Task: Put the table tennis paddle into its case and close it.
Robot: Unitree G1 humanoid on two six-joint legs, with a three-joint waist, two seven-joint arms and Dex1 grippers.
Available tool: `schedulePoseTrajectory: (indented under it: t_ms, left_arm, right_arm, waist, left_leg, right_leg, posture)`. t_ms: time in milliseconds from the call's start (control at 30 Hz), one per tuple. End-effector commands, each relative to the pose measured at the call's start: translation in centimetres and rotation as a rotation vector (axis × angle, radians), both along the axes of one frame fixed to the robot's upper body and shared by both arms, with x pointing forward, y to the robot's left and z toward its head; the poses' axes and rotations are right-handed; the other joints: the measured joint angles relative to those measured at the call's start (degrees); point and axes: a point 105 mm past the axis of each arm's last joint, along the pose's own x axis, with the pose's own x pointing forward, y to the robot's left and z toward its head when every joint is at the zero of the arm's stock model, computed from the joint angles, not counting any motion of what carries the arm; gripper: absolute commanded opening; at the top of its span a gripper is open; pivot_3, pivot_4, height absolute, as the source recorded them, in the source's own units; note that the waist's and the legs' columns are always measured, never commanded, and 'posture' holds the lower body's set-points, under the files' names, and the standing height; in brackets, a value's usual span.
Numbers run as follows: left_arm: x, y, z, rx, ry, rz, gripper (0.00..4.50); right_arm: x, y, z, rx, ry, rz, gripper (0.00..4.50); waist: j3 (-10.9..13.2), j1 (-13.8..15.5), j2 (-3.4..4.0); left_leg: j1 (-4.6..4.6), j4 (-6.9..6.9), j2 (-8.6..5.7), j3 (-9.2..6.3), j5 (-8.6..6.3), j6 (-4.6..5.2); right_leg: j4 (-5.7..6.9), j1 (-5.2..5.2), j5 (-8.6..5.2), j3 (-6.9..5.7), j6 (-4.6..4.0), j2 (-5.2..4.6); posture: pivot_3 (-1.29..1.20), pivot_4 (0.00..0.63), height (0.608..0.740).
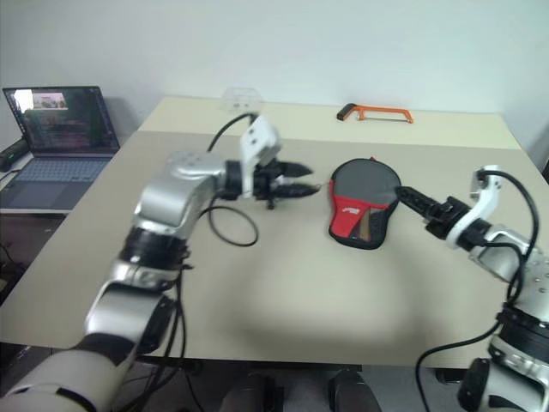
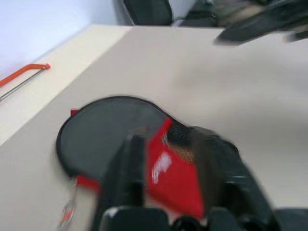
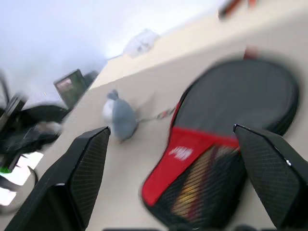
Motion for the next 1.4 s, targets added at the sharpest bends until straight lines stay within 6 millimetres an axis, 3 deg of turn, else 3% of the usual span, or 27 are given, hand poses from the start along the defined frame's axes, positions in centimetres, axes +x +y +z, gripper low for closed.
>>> schedulePoseTrajectory:
  t_ms: [33,133,167,333,500,900,1300,1400]
  left_arm:
    - [-2.1,2.1,0.2,0.008,-0.001,-0.059,3.40]
    - [-3.3,4.0,0.3,-0.017,0.023,-0.040,4.40]
    - [-3.6,4.5,0.2,-0.016,0.029,-0.032,4.46]
    - [-3.3,5.5,0.4,-0.030,0.002,0.054,4.46]
    - [-3.7,5.5,-0.2,-0.004,-0.014,0.067,4.46]
    - [-3.8,6.1,-0.6,0.015,-0.030,0.123,4.46]
    - [-3.8,6.0,-0.7,0.009,-0.036,0.137,4.46]
    - [-3.8,6.1,-0.7,0.009,-0.037,0.142,4.50]
  right_arm:
    - [0.3,-0.8,-2.2,0.040,0.112,-0.087,4.50]
    - [0.0,-1.2,-4.3,0.088,0.204,-0.119,4.50]
    - [-0.1,-1.2,-5.0,0.099,0.231,-0.122,4.50]
    - [-0.6,-0.7,-7.2,0.179,0.313,-0.120,4.50]
    - [-0.3,1.4,-8.5,0.225,0.357,-0.079,4.50]
    - [1.8,6.0,-7.4,0.292,0.323,0.012,4.50]
    - [3.2,7.2,-9.1,0.299,0.369,0.000,4.50]
    - [3.6,6.9,-10.1,0.267,0.397,-0.043,3.93]
  waist:
    - [0.0,0.2,0.00]
    - [0.0,0.8,0.01]
    - [0.0,0.8,0.01]
    - [0.0,0.5,0.02]
    - [0.0,-0.2,0.00]
    - [0.0,-1.6,-0.03]
    - [-0.1,-2.0,-0.08]
    - [-0.1,-2.4,-0.14]
  left_leg:
    - [-0.02,0.01,0.00,-0.01,-0.01,0.02]
    - [-0.12,0.06,-0.04,-0.08,-0.02,0.03]
    - [-0.14,0.07,-0.09,-0.08,-0.02,0.04]
    - [-0.11,0.06,-0.16,-0.17,-0.03,0.07]
    - [-0.07,0.04,-0.14,-0.25,-0.04,0.08]
    - [-0.02,0.02,-0.08,-0.29,-0.04,0.08]
    - [0.00,0.02,-0.07,-0.28,-0.04,0.08]
    - [0.01,0.02,-0.07,-0.28,-0.04,0.08]
  right_leg:
    - [0.01,-0.02,0.00,0.00,0.00,-0.01]
    - [0.00,-0.02,0.00,-0.04,-0.01,-0.14]
    - [0.00,-0.02,0.00,-0.05,0.00,-0.17]
    - [0.00,0.06,-0.01,-0.06,0.02,-0.17]
    - [0.01,0.06,-0.01,-0.04,0.02,-0.07]
    - [0.06,0.05,0.00,0.00,0.01,0.00]
    - [0.05,0.06,0.01,0.00,0.03,0.00]
    - [0.06,0.06,0.05,0.00,0.06,0.00]
  posture:
    - [0.00,0.150,0.740]
    - [0.00,0.150,0.740]
    - [0.00,0.150,0.740]
    - [0.00,0.150,0.740]
    - [0.00,0.150,0.740]
    - [0.00,0.150,0.740]
    - [0.00,0.150,0.740]
    - [0.00,0.150,0.740]
